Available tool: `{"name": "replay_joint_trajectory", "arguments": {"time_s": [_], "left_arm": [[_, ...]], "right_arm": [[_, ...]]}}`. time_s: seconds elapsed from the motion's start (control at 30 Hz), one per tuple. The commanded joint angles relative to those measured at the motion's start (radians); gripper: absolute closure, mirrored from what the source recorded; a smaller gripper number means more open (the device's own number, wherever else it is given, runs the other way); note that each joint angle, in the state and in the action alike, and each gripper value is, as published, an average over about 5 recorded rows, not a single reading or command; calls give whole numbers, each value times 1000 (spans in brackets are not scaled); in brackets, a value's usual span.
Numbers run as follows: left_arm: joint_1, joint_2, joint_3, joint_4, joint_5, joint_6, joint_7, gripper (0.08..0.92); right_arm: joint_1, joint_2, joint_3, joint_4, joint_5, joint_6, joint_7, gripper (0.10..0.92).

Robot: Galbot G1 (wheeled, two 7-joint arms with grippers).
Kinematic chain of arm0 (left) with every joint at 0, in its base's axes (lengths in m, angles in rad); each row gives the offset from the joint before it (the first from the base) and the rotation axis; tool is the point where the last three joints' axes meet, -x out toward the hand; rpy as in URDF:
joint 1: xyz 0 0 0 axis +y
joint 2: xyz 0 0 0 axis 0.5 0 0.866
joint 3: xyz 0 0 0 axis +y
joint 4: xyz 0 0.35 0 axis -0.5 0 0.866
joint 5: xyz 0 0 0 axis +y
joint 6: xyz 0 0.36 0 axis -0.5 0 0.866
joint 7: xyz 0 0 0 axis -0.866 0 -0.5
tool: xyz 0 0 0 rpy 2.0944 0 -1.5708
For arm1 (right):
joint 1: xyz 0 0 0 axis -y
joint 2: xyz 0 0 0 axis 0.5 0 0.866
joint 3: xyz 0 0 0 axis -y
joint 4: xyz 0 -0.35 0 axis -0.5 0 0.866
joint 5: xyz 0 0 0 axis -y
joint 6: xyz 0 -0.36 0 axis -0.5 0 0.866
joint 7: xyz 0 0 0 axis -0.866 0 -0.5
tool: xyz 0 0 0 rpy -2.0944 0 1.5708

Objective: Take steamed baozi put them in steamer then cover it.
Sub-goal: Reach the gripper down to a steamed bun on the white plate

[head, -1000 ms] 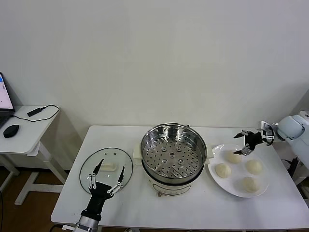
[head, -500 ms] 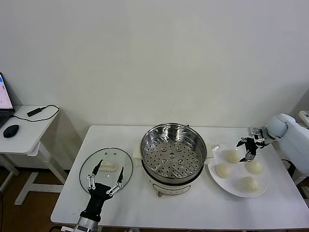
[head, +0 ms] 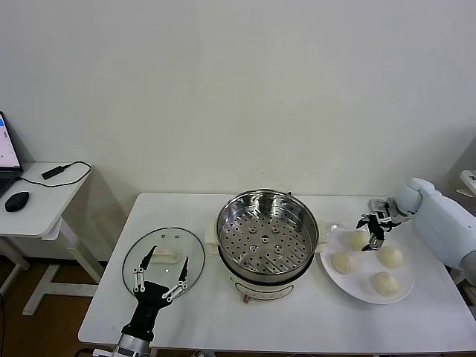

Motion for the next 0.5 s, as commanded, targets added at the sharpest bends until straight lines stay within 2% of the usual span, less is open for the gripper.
{"name": "replay_joint_trajectory", "arguments": {"time_s": [0.03,0.33,0.5], "left_arm": [[1,-2,1,3,0,-2,-1,177],[-3,-1,2,2,1,-4,1,177],[-3,1,2,-9,-1,-1,0,177]], "right_arm": [[3,22,-4,-18,-28,11,1,274],[32,-45,-40,89,-13,13,-14,321],[135,-124,-128,258,52,46,-30,336]]}}
